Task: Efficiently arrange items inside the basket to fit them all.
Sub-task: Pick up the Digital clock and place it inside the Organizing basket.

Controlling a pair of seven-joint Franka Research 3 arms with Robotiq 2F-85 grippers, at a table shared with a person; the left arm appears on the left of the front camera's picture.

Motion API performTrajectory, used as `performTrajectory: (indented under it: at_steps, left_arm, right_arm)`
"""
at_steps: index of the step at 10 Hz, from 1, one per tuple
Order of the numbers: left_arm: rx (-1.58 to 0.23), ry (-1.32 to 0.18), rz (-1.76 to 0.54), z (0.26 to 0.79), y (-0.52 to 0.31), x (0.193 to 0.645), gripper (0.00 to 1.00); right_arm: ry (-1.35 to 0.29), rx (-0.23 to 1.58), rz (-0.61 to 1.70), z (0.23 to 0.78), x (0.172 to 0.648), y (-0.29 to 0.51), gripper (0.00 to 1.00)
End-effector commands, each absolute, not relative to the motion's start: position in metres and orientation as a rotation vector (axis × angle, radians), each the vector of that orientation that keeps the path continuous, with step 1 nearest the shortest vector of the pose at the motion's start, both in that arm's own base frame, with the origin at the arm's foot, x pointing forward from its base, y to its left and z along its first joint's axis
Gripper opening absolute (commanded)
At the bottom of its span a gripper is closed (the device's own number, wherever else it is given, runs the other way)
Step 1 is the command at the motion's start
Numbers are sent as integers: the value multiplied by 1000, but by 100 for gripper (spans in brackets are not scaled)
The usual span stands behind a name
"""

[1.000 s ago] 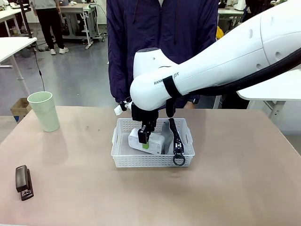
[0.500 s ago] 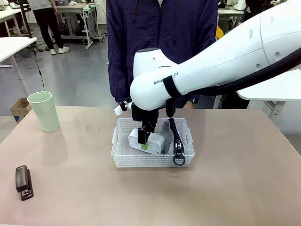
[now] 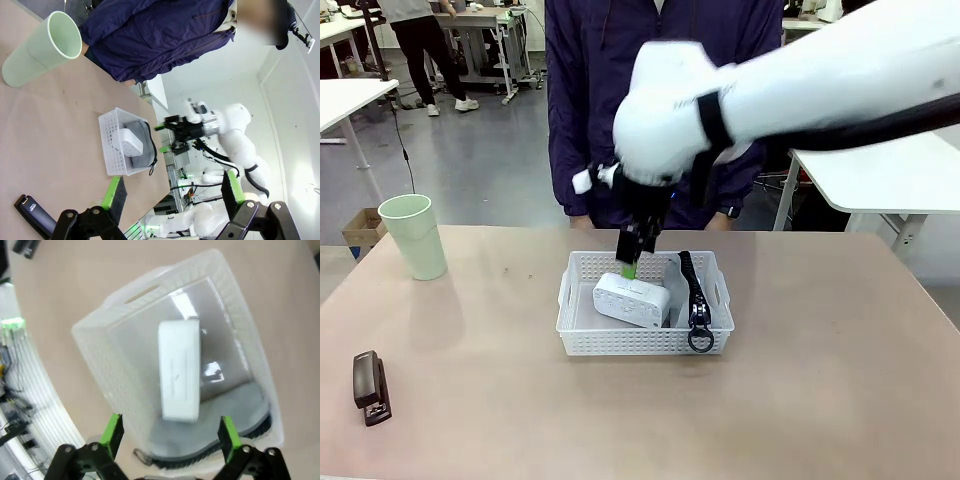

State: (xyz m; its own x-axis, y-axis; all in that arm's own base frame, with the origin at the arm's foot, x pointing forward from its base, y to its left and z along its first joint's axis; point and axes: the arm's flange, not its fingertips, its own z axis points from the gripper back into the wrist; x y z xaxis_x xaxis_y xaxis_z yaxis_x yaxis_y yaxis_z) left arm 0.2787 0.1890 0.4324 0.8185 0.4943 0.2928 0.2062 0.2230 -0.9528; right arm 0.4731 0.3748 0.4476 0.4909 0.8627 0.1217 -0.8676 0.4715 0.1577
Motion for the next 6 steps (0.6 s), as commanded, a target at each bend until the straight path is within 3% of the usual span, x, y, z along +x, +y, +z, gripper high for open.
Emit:
performTrajectory:
  at_steps: [1,4,6]
  left_arm:
    - [-1363,-645,198,433,189,277,100]
    - [-1363,-645,198,433,189,277,100]
    - [-1363,-645,198,433,189,277,100]
  right_arm:
    - [-60,434,923,488,437,285,100]
    - [-274,876,734,481,381,135,100]
    - [-443,1052,579,457,329,52,100]
